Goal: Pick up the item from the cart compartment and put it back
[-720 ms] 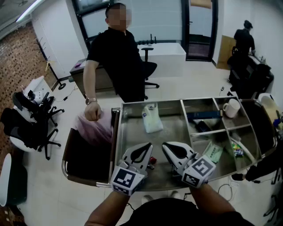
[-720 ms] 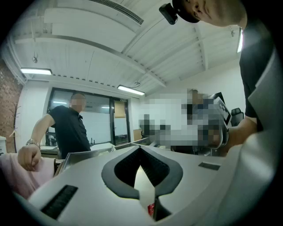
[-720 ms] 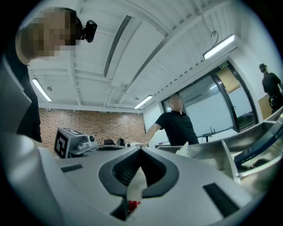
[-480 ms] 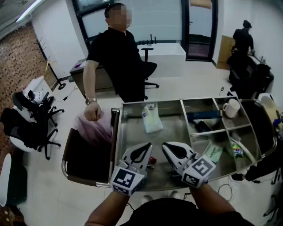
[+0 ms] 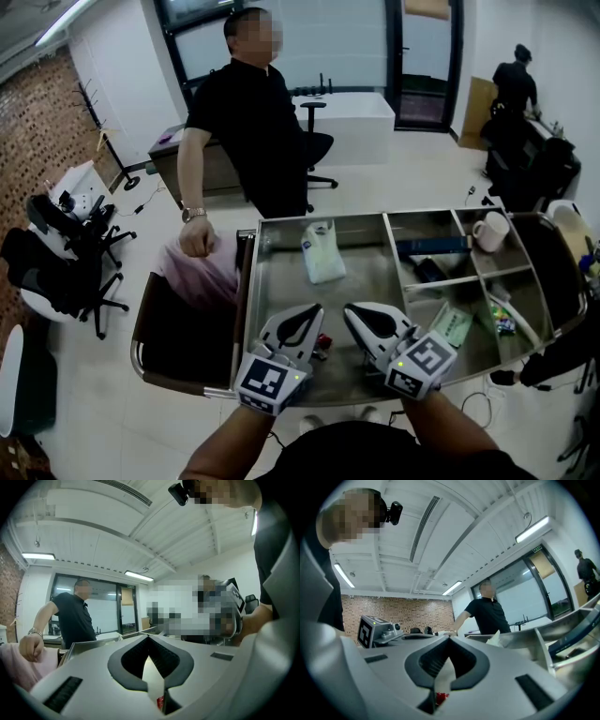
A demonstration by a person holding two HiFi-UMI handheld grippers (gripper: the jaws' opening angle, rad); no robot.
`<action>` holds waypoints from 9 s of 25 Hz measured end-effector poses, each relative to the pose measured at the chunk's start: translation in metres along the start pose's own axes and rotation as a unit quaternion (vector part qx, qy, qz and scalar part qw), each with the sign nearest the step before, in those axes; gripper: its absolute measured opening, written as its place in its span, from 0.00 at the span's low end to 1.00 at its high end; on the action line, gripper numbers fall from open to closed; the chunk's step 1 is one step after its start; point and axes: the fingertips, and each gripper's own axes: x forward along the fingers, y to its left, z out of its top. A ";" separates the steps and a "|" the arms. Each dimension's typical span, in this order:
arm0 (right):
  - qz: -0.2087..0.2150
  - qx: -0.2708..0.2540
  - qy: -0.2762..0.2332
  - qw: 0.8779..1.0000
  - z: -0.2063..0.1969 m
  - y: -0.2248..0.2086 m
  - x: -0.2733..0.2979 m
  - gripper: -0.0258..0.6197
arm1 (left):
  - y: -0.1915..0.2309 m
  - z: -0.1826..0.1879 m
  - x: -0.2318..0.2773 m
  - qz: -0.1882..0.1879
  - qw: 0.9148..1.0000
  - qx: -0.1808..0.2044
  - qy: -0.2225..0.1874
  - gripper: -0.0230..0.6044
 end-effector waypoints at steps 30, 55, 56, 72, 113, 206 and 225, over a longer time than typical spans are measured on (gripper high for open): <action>-0.027 -0.035 0.027 0.999 -0.002 -0.003 0.003 0.28 | 0.006 -0.001 -0.001 0.011 1.000 -0.006 0.003 0.04; -0.089 -0.070 0.091 0.989 0.051 -0.051 0.053 0.28 | 0.008 -0.001 0.000 0.010 1.000 -0.011 -0.004 0.04; -0.094 -0.075 0.100 0.988 0.050 -0.057 0.061 0.28 | 0.010 -0.002 0.000 0.010 1.000 -0.010 -0.004 0.04; -0.148 -0.044 0.232 0.961 -0.005 -0.133 0.139 0.65 | 0.009 -0.002 0.003 0.005 1.000 -0.019 -0.007 0.04; -0.208 -0.015 0.283 0.936 -0.062 -0.172 0.147 0.07 | 0.018 -0.003 0.003 -0.012 1.000 -0.022 -0.007 0.04; -0.156 0.014 0.015 0.988 0.006 -0.039 -0.015 0.07 | 0.031 0.009 0.000 0.035 0.999 -0.013 -0.031 0.04; -0.162 0.000 0.010 0.987 0.019 -0.045 -0.006 0.07 | 0.032 0.010 0.000 0.036 0.999 -0.010 -0.034 0.04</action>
